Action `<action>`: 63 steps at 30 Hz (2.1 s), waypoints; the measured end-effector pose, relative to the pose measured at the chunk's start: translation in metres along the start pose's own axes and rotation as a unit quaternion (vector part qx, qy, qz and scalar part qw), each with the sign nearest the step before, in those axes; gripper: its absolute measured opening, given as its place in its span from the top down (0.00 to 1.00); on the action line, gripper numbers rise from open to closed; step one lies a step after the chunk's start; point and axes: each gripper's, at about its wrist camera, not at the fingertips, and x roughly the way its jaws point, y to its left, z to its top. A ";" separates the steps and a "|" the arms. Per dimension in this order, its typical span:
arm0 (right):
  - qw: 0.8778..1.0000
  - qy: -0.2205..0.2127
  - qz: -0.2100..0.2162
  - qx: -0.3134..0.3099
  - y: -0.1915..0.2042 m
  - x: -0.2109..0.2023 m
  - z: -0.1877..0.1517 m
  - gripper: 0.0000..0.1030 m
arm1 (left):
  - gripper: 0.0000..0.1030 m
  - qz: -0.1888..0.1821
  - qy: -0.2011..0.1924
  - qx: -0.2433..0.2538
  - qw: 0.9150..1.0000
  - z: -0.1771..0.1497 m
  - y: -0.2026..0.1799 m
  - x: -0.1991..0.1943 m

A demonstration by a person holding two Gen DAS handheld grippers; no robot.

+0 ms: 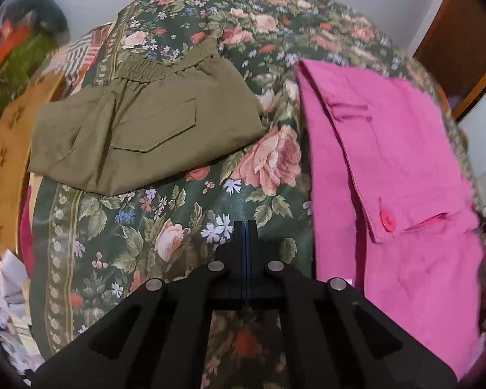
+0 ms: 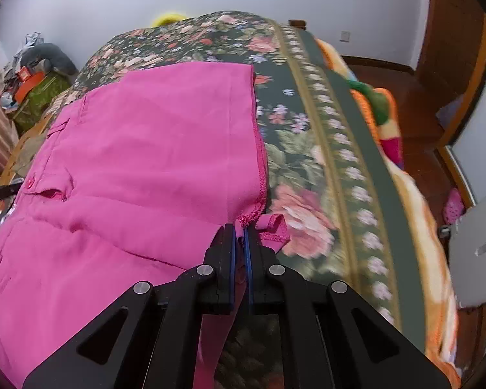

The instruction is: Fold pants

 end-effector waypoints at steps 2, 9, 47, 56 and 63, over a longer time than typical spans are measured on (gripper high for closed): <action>1.000 0.006 0.009 0.007 -0.003 -0.007 -0.001 0.95 | 0.99 -0.007 -0.020 0.008 1.000 0.003 -0.002 -0.016; 0.999 -0.031 0.014 0.041 -0.012 -0.038 0.018 0.74 | 0.84 -0.046 -0.055 0.053 0.996 0.022 -0.041 -0.043; 0.998 -0.056 0.016 0.027 -0.022 -0.030 0.066 0.49 | 0.40 -0.011 -0.086 0.102 0.991 0.057 -0.071 -0.021; 0.998 -0.017 0.034 0.040 -0.027 0.037 0.109 0.49 | 0.40 -0.027 -0.052 0.072 0.996 0.114 -0.064 0.033; 0.997 -0.005 0.049 0.055 -0.036 0.072 0.129 0.49 | 0.40 -0.043 -0.030 0.078 0.996 0.125 -0.069 0.061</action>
